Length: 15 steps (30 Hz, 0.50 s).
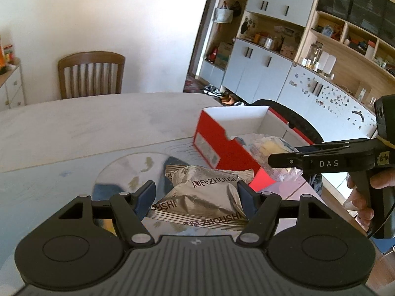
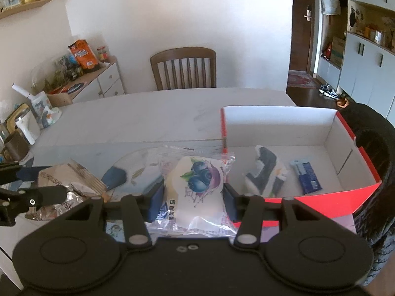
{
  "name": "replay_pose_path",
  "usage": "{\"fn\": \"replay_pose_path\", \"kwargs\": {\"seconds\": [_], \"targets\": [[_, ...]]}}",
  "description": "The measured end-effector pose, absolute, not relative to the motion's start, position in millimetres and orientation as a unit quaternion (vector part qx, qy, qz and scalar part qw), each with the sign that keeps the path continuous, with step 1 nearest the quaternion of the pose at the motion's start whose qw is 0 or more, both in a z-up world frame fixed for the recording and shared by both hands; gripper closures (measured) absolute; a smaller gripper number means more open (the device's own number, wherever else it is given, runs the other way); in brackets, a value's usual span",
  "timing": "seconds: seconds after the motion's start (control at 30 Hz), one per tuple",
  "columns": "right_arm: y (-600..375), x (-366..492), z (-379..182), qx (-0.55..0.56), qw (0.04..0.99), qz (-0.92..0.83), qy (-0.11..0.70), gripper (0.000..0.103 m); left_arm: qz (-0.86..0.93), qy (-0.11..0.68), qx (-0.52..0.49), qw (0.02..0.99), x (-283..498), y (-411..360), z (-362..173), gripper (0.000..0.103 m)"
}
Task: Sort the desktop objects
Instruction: 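Carry the silver bag and blueberry bread bag with both grippers to the red box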
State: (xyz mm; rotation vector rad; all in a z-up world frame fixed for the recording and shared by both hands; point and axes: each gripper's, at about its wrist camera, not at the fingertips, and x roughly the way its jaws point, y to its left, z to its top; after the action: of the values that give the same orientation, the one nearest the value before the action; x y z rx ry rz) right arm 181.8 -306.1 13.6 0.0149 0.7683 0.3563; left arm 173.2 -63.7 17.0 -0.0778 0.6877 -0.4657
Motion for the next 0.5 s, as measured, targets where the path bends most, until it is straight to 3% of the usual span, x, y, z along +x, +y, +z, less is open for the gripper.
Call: {"fn": "replay_pose_path", "kwargs": {"seconds": [0.5], "targets": [[-376.0,216.6,16.2,-0.001,0.922,0.144,0.360,0.053,-0.245,0.312,-0.011,0.918,215.0,-146.5,29.6,0.033]]}}
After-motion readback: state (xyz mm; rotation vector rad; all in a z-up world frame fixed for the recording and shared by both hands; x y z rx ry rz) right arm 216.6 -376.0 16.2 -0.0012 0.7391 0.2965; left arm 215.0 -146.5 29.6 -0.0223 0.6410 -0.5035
